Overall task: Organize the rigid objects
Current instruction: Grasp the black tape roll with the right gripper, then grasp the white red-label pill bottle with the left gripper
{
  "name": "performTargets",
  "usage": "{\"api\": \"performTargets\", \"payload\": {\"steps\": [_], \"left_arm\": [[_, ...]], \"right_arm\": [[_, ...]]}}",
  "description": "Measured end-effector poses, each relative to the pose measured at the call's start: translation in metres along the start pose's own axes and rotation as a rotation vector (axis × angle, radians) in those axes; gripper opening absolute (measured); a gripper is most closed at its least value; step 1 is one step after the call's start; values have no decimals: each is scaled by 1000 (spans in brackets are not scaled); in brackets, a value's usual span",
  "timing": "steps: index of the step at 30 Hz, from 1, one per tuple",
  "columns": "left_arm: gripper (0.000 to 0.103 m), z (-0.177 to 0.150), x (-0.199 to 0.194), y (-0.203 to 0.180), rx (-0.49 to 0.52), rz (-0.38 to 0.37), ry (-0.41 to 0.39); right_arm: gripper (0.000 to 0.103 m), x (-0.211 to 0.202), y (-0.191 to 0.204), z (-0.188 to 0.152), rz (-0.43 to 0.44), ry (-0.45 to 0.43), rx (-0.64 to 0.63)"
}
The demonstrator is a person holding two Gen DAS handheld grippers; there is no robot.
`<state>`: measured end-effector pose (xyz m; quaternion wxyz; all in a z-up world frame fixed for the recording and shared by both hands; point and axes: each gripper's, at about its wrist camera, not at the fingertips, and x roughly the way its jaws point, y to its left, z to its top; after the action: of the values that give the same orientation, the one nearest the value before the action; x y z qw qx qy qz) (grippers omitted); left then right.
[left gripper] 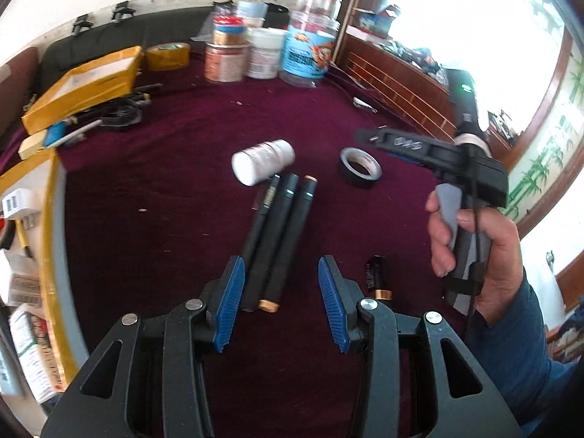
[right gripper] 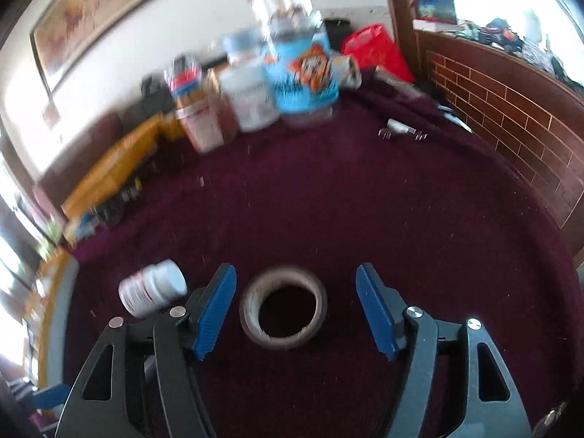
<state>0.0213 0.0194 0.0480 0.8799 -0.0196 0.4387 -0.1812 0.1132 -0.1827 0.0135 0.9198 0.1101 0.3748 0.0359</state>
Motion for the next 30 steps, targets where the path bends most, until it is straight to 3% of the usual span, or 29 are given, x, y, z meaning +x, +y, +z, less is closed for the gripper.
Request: {"api": "performTargets", "payload": {"steps": [7, 13, 16, 19, 26, 29, 30], "left_arm": [[40, -2, 1, 1, -9, -1, 14], [40, -2, 0, 8, -23, -2, 10], [40, -2, -2, 10, -22, 1, 7], [40, -1, -4, 10, -20, 3, 2], [40, 13, -7, 6, 16, 12, -9], [49, 37, 2, -1, 77, 29, -2], [56, 43, 6, -2, 93, 23, 6]], "right_arm": [[67, 11, 14, -14, -60, 65, -124], [67, 16, 22, -19, -69, 73, -166], [66, 20, 25, -19, -122, 48, -191], [53, 24, 17, -18, -115, 58, -155], [52, 17, 5, -13, -29, 43, -64], [52, 11, -4, -9, -26, 18, -11], [52, 10, -7, -9, -27, 15, 3]]}}
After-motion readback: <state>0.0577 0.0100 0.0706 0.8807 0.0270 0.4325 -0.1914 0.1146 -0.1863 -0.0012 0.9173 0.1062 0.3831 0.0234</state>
